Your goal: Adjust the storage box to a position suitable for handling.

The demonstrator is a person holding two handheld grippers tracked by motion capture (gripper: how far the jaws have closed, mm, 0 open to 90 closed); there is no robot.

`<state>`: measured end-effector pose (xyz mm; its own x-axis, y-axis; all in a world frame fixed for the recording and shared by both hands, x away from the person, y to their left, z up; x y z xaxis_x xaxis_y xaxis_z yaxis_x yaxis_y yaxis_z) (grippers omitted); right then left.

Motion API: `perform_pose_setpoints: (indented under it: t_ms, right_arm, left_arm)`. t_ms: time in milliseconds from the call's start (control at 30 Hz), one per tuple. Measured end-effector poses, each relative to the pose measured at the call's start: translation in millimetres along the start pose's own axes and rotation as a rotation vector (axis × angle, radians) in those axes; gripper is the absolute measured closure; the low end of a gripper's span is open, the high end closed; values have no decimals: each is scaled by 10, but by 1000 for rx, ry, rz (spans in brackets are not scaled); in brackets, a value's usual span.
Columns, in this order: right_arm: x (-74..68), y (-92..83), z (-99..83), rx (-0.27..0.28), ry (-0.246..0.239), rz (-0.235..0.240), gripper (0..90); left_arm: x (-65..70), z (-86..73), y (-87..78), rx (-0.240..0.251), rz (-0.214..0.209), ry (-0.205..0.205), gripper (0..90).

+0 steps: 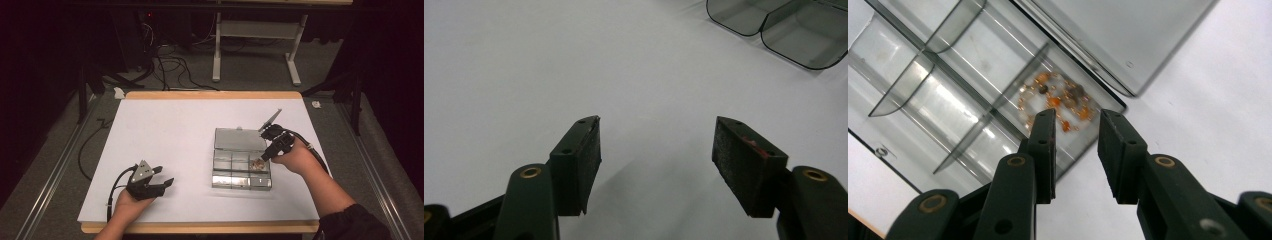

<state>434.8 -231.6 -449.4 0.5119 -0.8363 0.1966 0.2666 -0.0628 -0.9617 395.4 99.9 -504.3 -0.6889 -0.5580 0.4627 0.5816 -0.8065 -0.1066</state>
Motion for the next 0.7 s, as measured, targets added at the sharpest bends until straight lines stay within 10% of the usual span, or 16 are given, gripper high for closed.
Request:
perform_pose_setpoints:
  t_ms: [700]
  right_arm:
    - [221,144,-438,-3,74,-26,626]
  left_arm:
    - [5,-5,-4,-5,-5,3,360]
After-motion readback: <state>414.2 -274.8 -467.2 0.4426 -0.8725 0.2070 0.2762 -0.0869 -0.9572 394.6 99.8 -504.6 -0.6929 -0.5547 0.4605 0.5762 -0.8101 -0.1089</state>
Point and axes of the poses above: each handheld gripper's, and its own axes: y roughly forward along the jaws, z roughly out of its top, x roughly to its right, the point moved 7 cm from there along y, roughly forward along the jaws, and after that the axes turned 13 degrees about -z, right-handed, at the moved point
